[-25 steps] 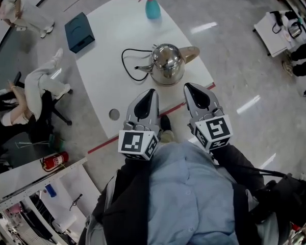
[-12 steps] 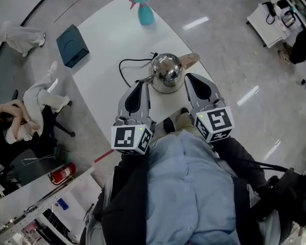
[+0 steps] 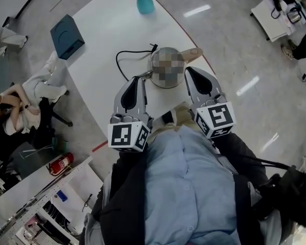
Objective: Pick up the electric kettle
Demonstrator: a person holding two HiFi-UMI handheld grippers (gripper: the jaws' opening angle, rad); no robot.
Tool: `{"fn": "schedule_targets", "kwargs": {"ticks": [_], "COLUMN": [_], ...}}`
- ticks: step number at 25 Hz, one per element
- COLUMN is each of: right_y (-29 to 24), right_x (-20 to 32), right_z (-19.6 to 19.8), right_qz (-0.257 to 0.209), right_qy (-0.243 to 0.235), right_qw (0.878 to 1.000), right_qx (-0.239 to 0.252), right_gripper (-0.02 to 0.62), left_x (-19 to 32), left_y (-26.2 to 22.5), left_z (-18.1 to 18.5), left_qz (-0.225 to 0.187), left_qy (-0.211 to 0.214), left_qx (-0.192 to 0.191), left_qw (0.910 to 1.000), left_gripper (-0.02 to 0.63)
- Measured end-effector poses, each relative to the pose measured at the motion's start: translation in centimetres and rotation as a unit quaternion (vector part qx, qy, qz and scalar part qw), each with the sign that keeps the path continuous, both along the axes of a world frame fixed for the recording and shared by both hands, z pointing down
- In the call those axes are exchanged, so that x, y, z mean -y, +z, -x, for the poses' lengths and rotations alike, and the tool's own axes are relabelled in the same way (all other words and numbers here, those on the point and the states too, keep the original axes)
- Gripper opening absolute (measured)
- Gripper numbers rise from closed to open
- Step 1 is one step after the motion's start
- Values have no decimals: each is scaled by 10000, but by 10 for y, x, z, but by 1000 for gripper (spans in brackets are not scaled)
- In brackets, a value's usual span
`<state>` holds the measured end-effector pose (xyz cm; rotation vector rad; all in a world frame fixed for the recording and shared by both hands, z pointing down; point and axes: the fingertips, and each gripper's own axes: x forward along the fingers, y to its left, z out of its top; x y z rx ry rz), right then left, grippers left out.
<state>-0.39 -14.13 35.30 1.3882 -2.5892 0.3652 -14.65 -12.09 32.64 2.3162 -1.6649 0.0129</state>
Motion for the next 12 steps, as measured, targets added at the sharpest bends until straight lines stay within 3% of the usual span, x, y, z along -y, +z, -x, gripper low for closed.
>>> {"fn": "schedule_targets", "kwargs": {"ticks": [12], "right_y": [41], "right_x": [10], "right_z": [-18], "right_qz": [344], "right_qy": [224], "right_qw": [9990], "right_qx": [-154], "right_gripper": [26], "left_x": [-9], "left_y": [34], "left_z": [17], "left_qz": [228], "left_qy": [-386], "left_qx": [-69], "left_qw": [9990], "left_gripper": [2]}}
